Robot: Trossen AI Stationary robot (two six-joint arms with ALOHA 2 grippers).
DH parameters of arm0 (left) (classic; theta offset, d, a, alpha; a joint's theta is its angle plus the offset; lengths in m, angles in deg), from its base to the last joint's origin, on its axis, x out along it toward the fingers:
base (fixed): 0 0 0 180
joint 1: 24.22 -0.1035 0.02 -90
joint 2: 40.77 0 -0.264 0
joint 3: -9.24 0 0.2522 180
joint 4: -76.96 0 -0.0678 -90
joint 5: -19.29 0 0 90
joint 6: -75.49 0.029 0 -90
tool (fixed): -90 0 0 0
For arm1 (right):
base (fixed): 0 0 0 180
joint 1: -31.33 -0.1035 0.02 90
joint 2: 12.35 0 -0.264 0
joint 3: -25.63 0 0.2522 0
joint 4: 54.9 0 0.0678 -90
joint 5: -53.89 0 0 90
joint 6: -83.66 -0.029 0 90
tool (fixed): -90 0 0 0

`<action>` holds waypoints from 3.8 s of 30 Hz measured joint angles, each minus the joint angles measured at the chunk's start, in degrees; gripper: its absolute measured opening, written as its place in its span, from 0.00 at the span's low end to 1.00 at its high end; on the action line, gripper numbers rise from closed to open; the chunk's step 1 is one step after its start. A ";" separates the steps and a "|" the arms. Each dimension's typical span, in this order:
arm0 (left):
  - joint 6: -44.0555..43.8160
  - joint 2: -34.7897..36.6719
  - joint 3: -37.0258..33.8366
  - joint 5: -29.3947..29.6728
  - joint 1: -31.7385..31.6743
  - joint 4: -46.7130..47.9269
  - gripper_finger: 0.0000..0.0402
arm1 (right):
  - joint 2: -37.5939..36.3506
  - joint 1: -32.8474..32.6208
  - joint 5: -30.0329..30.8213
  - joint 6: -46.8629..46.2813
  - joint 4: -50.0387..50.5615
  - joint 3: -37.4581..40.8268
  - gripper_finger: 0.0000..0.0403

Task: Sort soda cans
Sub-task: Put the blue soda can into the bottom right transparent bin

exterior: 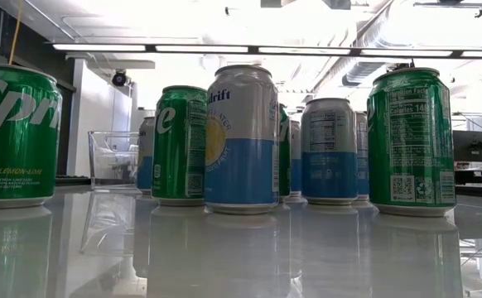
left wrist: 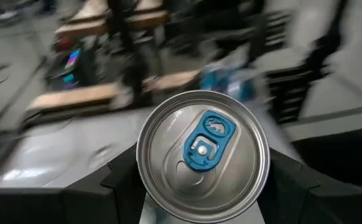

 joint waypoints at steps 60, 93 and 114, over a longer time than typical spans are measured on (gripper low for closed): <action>-18.35 -32.84 6.72 -1.53 10.61 -2.14 0.67 | 5.07 13.17 -36.08 -52.93 37.83 0.00 0.70; -21.68 -21.48 6.63 1.64 11.90 10.50 0.76 | 15.89 16.82 -52.06 -19.32 50.09 -25.87 0.70; -27.46 -17.80 4.12 22.03 19.22 21.13 0.76 | 19.92 20.65 -50.52 -26.91 73.30 -39.78 0.85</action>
